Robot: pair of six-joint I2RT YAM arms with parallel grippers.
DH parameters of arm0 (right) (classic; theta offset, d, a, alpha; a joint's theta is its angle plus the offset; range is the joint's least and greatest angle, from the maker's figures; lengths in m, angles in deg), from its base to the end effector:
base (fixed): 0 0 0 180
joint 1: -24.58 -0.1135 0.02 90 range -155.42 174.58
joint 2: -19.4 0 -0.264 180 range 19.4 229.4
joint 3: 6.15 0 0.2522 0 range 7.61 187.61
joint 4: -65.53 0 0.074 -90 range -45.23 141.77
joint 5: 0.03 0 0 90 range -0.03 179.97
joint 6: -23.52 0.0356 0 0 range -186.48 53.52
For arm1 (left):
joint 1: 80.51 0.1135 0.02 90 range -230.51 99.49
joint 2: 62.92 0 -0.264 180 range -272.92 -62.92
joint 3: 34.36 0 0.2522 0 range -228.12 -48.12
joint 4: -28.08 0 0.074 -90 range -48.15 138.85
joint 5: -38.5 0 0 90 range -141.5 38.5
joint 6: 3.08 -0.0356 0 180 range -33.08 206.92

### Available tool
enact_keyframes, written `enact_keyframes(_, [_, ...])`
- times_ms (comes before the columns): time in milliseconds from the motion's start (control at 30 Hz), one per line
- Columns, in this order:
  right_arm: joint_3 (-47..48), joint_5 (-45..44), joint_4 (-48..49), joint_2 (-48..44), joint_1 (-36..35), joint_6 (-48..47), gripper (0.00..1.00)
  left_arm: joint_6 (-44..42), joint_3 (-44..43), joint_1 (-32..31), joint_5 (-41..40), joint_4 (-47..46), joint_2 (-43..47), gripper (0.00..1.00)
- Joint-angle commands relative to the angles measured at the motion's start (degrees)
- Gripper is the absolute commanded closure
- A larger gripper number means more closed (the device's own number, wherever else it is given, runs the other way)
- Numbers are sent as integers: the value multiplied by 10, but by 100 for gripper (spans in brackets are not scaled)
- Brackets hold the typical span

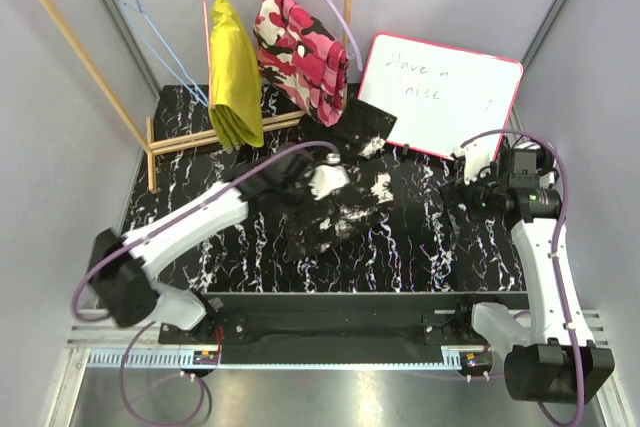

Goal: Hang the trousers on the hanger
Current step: Fold the trousers

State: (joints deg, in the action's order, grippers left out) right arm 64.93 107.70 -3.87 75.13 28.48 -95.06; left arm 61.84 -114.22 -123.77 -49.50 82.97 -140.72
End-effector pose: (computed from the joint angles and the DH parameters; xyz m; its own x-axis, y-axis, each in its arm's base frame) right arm 0.1782 -0.0013 0.3111 -0.6549 -0.4121 -0.6335 -0.4861 0.8715 -0.0644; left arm 0.2048 -0.1945 0.2933 -0.2288 0.7970 -0.5590 0.8802 0.4146 0.2309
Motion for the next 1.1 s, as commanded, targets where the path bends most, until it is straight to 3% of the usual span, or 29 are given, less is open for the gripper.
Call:
enact_keyframes(0, [29, 19, 4, 7, 3, 23, 0, 4, -58, -50, 15, -21, -70, 1])
enact_keyframes(133, [31, 29, 3, 11, 3, 27, 0, 11, -85, -60, 63, -22, -137, 1])
enact_keyframes(433, [28, 48, 12, 10, 3, 45, 0, 4, -74, -60, 54, -22, -201, 3])
enact_keyframes(533, [19, 47, 28, 6, 4, 59, 0, 5, -76, -58, 49, -31, -221, 22])
enact_keyframes(567, [20, 44, 31, 4, 5, 63, 0, 6, -76, -56, 47, -37, -221, 37])
enact_keyframes(633, [22, 39, 33, 4, 6, 74, 0, 8, -81, -53, 50, -38, -213, 50])
enact_keyframes(667, [23, 34, 40, 2, 7, 83, 0, 7, -82, -52, 50, -38, -206, 63])
enact_keyframes(767, [28, 27, 58, 3, 10, 137, 0, -1, -84, -50, 48, -35, -173, 83])
enact_keyframes(800, [30, 40, 59, 4, 15, 166, 0, -1, -89, -50, 48, -31, -157, 95])
enact_keyframes(833, [32, 53, 61, 7, 18, 179, 0, -2, -92, -50, 57, -26, -149, 100])
enact_keyframes(967, [47, 109, 75, 16, 38, 243, 0, 7, -136, -52, 122, 40, -121, 100])
enact_keyframes(1067, [72, 123, 81, 31, 51, 282, 0, 39, -225, -70, 174, 74, -124, 100])
